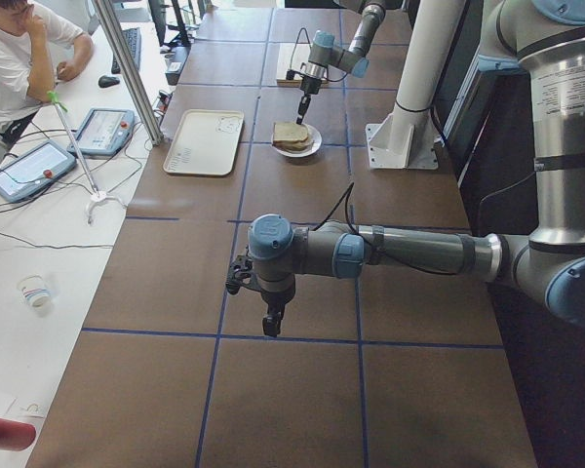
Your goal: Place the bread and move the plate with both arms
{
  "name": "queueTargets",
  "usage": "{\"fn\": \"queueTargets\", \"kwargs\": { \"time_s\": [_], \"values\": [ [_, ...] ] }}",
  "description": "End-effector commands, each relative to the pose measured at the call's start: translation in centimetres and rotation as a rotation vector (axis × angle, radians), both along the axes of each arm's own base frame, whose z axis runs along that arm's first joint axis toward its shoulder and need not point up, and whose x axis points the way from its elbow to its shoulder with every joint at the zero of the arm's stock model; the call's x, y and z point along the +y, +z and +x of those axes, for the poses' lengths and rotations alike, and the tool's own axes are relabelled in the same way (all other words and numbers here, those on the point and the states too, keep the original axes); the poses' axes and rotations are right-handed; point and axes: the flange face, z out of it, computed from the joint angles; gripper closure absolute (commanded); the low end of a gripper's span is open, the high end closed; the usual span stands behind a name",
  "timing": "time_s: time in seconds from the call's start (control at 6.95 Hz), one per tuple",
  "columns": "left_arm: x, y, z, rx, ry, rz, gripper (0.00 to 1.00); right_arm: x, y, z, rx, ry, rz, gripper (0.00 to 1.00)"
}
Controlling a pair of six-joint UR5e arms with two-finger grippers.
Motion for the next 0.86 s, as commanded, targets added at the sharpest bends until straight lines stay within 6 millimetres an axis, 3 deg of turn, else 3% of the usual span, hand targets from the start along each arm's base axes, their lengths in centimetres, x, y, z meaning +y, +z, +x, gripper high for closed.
{"fn": "queueTargets", "kwargs": {
  "time_s": [0.0, 0.14, 0.29, 0.43, 0.58, 0.72],
  "values": [
    [0.0, -0.1, 0.0, -0.001, 0.000, 0.002, 0.00, 0.8, -1.0, 0.2, 0.056, -0.015, -0.021, 0.00],
    [-0.2, -0.5, 0.0, 0.001, 0.001, 0.029, 0.00, -0.7, -2.1, 2.6, 0.160, -0.062, -0.092, 0.00],
    [-0.3, -0.6, 0.1, 0.002, 0.003, 0.041, 0.00, -4.1, -3.0, 6.8, 0.196, -0.120, -0.118, 0.00],
    [-0.4, -0.7, 0.2, 0.001, 0.003, 0.042, 0.00, -8.0, -1.9, 11.6, 0.236, -0.174, -0.124, 0.00],
    [-1.5, -2.0, 0.3, 0.007, -0.001, 0.114, 0.00, -11.7, -0.7, 16.2, 0.295, -0.223, -0.071, 0.00],
    [-2.0, -2.1, 0.4, 0.014, 0.000, 0.173, 0.00, -14.3, 2.3, 20.9, 0.361, -0.268, 0.008, 0.00]
  ]
}}
